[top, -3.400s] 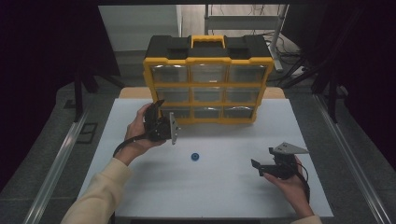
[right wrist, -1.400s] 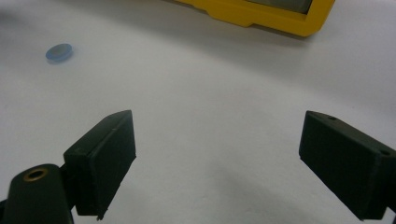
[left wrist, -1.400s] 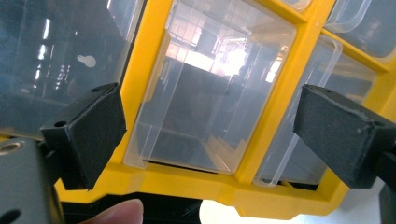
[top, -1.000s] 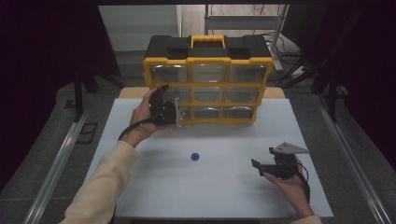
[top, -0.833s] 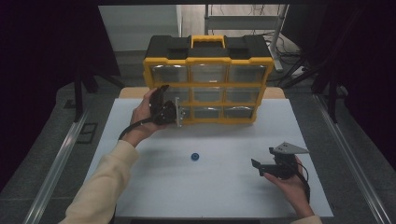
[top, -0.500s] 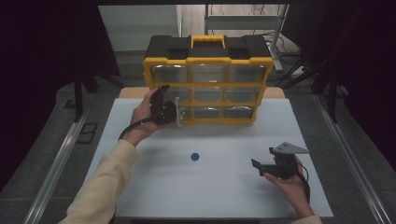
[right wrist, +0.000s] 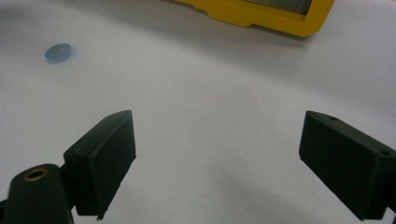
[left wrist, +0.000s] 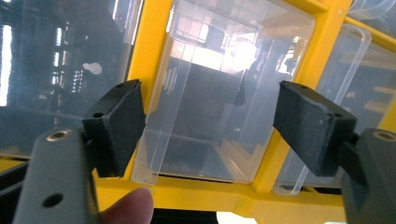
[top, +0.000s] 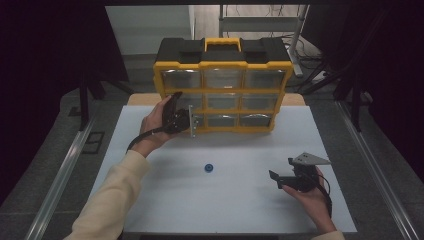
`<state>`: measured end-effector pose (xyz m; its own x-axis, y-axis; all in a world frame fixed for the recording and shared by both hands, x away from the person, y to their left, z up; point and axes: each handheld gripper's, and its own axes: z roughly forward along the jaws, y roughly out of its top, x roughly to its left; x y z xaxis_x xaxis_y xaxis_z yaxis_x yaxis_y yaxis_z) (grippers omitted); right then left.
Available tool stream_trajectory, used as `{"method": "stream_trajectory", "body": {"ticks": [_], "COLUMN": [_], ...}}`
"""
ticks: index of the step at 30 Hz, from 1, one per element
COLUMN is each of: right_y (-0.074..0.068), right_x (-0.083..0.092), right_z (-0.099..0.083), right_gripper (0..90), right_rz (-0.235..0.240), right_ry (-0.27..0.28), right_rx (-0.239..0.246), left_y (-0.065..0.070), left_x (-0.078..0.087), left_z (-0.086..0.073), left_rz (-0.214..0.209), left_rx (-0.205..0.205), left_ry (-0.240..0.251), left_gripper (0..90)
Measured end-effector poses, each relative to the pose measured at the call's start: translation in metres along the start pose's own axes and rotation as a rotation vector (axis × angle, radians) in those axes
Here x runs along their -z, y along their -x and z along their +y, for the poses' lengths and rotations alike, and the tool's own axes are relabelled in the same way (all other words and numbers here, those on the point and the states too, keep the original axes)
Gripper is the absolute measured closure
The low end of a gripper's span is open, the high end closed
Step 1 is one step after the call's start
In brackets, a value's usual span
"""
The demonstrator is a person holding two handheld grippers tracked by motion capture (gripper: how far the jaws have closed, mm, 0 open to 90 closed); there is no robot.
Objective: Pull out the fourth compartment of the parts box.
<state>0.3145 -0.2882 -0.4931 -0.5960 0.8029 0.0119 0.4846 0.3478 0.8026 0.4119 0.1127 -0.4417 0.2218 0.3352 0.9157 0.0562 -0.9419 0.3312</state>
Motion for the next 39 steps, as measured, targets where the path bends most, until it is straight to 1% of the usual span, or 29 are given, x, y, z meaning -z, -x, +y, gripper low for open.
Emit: {"method": "stream_trajectory", "body": {"ticks": [1, 3, 4, 6, 7, 8, 10, 15, 16, 19, 20, 23, 27, 30, 32, 36, 39], "right_y": [0.0, -0.0001, 0.0, 0.0, 0.0, 0.0, -0.0001, 0.0001, 0.0001, 0.0001, 0.0001, 0.0003, 0.0002, 0.0002, 0.0004, 0.0004, 0.0004], "right_x": [0.0, 0.0, 0.0, 0.0, 0.0, 0.0, 0.0, 0.0002, 0.0002, 0.0002, 0.0002, 0.0004, 0.0002, 0.0004, 0.0004, 0.0005, 0.0004], "right_z": [0.0, 0.0, 0.0, 0.0, 0.0, 0.0, 0.0, 0.0, 0.0, 0.0, 0.0, 0.0, -0.0001, 0.0, -0.0001, -0.0001, -0.0002], "right_gripper": [11.3, 11.4, 11.4, 11.4, 11.4, 11.4, 11.4, 11.5, 11.5, 11.5, 11.5, 11.5, 11.5, 11.5, 11.5, 11.5, 11.5], "right_rz": [-0.001, -0.001, -0.002, -0.002, -0.002, -0.002, -0.001, -0.003, -0.003, -0.003, -0.003, -0.003, -0.003, -0.003, -0.003, -0.003, -0.002], "right_ry": [0.0, 0.0, 0.0, -0.001, -0.001, -0.001, 0.0, 0.0, 0.0, 0.0, 0.0, 0.001, 0.0, 0.001, 0.001, 0.001, 0.0], "right_rx": [0.001, 0.001, 0.001, 0.001, 0.001, 0.001, 0.001, 0.001, 0.002, 0.002, 0.002, 0.001, 0.001, 0.001, 0.0, 0.0, 0.001], "left_y": [0.0, 0.0001, 0.0004, 0.0005, 0.0005, 0.0006, 0.0009, 0.0019, 0.0015, 0.0011, 0.0011, 0.0012, 0.0005, 0.0018, 0.0017, 0.0021, 0.0022], "left_x": [0.0, 0.0004, 0.0007, 0.0011, 0.0011, 0.0014, 0.0017, 0.0016, 0.0019, 0.0019, 0.002, 0.0021, 0.0024, 0.002, 0.0022, 0.002, 0.0022], "left_z": [0.0, -0.0003, -0.0007, -0.0009, -0.0009, -0.0009, -0.0018, -0.0024, -0.0018, -0.0015, -0.0016, -0.0014, -0.0009, 0.0, 0.0003, 0.0006, 0.0003], "left_rz": [0.0, 0.013, 0.03, 0.043, 0.043, 0.053, 0.074, 0.093, 0.102, 0.103, 0.107, 0.122, 0.136, 0.161, 0.164, 0.171, 0.173], "left_rx": [0.0, -0.002, -0.008, -0.014, -0.014, -0.018, -0.015, -0.027, -0.028, -0.025, -0.025, -0.036, -0.04, -0.068, -0.066, -0.071, -0.068], "left_ry": [0.0, 0.001, 0.002, 0.0, 0.0, -0.001, 0.004, 0.006, 0.002, 0.001, 0.0, -0.003, -0.008, -0.018, -0.021, -0.023, -0.021], "left_gripper": [29.3, 30.8, 35.2, 38.2, 40.3, 40.3, 46.8, 51.6, 54.4, 57.1, 57.1, 61.1, 66.4, 69.9, 71.6, 72.4, 72.7]}}
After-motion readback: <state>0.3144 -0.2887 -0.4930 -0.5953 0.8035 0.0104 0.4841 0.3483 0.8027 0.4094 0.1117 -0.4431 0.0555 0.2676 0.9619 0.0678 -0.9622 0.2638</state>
